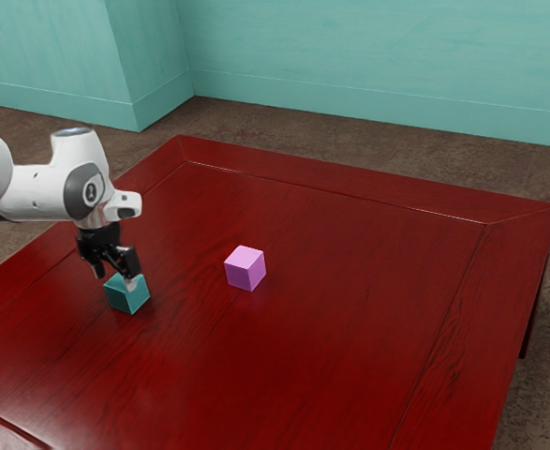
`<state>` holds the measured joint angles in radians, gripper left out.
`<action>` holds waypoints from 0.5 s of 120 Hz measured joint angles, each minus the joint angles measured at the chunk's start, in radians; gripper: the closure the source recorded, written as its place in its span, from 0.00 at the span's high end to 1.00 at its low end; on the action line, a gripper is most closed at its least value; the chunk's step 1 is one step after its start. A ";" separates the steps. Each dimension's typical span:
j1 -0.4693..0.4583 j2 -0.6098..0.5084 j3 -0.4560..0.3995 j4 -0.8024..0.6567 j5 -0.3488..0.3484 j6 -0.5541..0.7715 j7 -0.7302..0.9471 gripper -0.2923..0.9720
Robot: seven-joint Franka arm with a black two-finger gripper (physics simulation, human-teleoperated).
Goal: Pick up the blue block with one arm, and put the blue block on the pink block with one arm
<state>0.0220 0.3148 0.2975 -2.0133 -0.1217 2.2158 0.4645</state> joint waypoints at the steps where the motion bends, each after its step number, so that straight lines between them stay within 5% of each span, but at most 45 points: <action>1: 0.000 0.002 0.000 0.000 -0.001 0.001 0.003 0.77; 60: -0.004 0.066 0.000 0.038 -0.027 0.026 0.115 0.77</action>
<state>0.0178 0.3809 0.2976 -1.9749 -0.1490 2.2417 0.5796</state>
